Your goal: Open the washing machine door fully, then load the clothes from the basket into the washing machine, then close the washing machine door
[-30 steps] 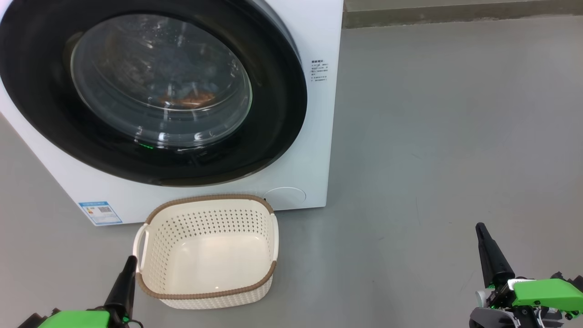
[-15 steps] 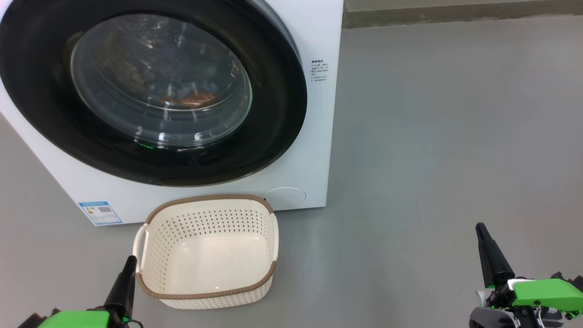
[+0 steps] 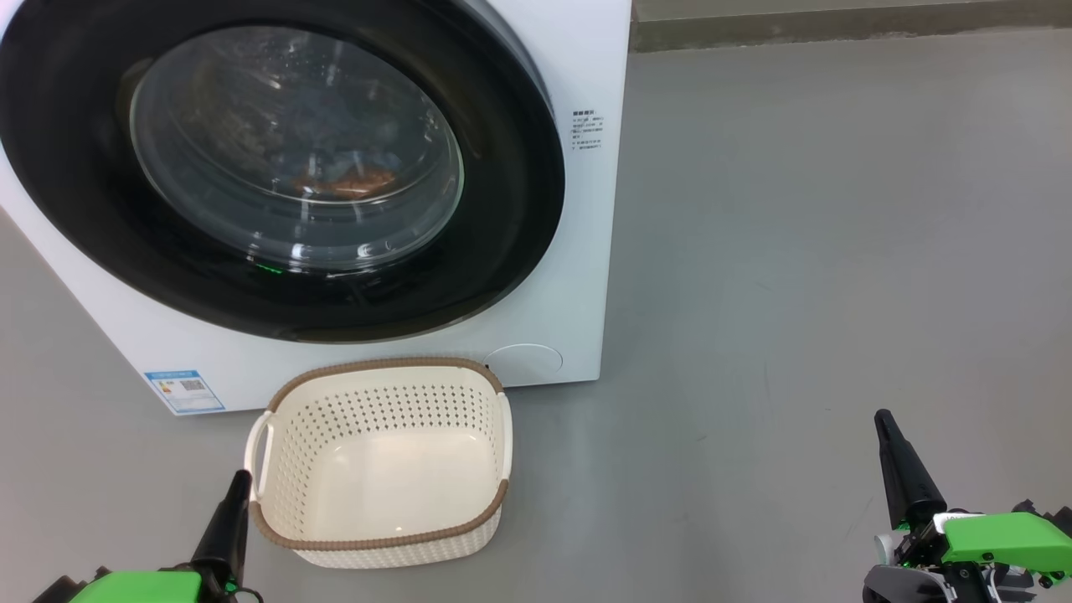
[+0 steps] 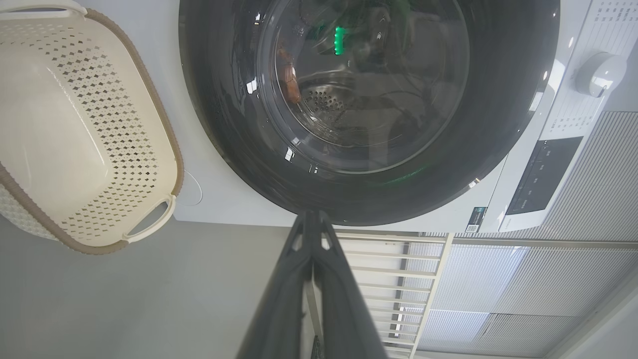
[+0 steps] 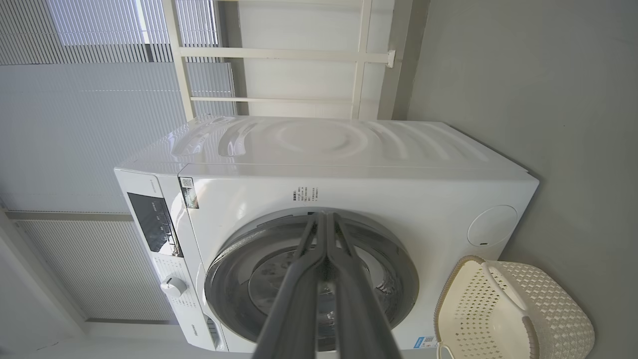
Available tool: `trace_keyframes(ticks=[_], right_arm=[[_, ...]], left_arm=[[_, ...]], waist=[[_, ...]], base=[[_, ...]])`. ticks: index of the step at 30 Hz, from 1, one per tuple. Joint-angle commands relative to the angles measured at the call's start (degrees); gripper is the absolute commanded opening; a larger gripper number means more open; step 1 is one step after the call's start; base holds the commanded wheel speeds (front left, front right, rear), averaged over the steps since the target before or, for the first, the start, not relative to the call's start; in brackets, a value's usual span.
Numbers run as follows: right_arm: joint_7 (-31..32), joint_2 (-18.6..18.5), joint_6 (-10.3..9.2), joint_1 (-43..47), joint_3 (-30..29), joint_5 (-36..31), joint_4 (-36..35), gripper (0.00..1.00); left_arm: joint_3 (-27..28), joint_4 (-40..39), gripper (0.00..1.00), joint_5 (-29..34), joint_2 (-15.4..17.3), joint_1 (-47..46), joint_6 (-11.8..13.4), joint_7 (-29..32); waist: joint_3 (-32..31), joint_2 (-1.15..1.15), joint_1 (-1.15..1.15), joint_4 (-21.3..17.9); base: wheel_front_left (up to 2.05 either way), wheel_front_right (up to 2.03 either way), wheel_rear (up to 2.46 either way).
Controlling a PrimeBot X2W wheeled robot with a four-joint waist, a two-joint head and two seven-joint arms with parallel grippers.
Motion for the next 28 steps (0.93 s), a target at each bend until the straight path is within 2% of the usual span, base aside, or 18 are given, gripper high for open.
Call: trace_keyframes(ticks=[1,28], right_arm=[[0.5,-0.1,0.10,-0.4,1.2,0.2,-1.8,0.00],[0.5,-0.1,0.10,-0.4,1.2,0.2,-1.8,0.00]], left_arm=[[2.0,-1.1,0.00,-0.2,0.7,-2.4,-0.2,0.3],[2.1,-1.1,0.00,-0.2,0.6,-2.4,-0.2,0.3]], waist=[[0.0,0.00,0.00,0.0],[0.0,0.00,0.00,0.0]], base=[[0.00,0.00,0.00],[0.00,0.00,0.00]])
